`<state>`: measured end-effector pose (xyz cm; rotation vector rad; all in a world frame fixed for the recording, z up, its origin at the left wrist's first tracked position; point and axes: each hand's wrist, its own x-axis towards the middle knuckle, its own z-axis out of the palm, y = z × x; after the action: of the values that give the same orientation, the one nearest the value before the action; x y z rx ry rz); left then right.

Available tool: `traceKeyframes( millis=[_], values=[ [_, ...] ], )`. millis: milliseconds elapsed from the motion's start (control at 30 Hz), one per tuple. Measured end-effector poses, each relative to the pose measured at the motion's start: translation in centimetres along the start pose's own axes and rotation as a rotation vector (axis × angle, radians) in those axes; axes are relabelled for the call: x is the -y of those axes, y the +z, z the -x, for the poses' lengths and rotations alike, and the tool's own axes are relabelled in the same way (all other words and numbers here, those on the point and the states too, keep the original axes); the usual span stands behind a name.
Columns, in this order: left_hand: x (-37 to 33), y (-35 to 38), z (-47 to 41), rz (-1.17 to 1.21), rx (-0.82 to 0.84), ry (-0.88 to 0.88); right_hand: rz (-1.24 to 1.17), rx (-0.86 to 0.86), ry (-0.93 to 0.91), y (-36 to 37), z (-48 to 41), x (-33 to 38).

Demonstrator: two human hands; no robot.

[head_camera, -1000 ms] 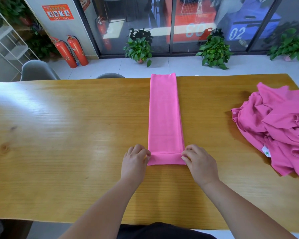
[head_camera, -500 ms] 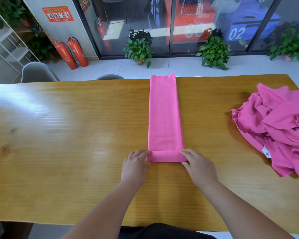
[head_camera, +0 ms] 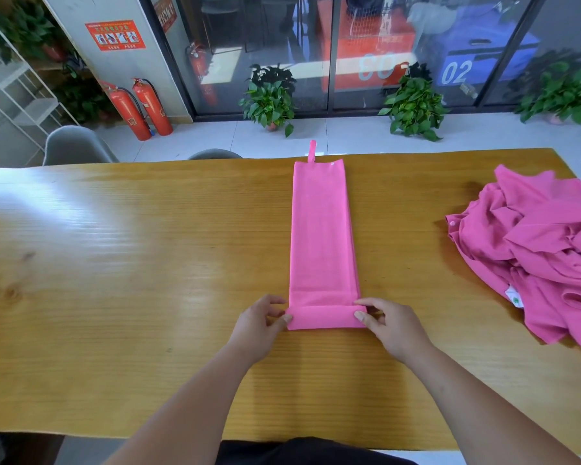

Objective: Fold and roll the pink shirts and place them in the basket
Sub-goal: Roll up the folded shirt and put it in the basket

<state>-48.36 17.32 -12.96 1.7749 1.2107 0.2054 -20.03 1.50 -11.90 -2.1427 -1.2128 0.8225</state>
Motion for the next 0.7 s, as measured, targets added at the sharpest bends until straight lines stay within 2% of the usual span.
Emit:
traceKeyframes(
  millis=[133,267,367,500,600,700],
  values=[
    [-0.6,0.3,0.1,-0.149,-0.131,0.110,0.141,-0.139,-0.061,0.4,0.7,0.6],
    [-1.6,1.2,0.6,-0.412,-0.253,0.290,0.358,-0.330,-0.302,2.3,0.9,0.9],
    [-1.5,1.9,1.3,-0.515,-0.321,0.361,0.479,-0.366,-0.377,3.2,1.1,-0.3],
    [-1.2,1.7,1.4,-0.529,-0.251,0.302,0.483,-0.252,-0.292,2.6,1.2,-0.3],
    [-2.2,1.1,0.9,-0.451,-0.174,0.205,0.311,-0.117,-0.129,1.6,0.4,0.7],
    [-2.6,0.5,0.2,-0.268,-0.106,0.113,0.164,0.003,-0.049,0.7,-0.3,0.1]
  ],
)
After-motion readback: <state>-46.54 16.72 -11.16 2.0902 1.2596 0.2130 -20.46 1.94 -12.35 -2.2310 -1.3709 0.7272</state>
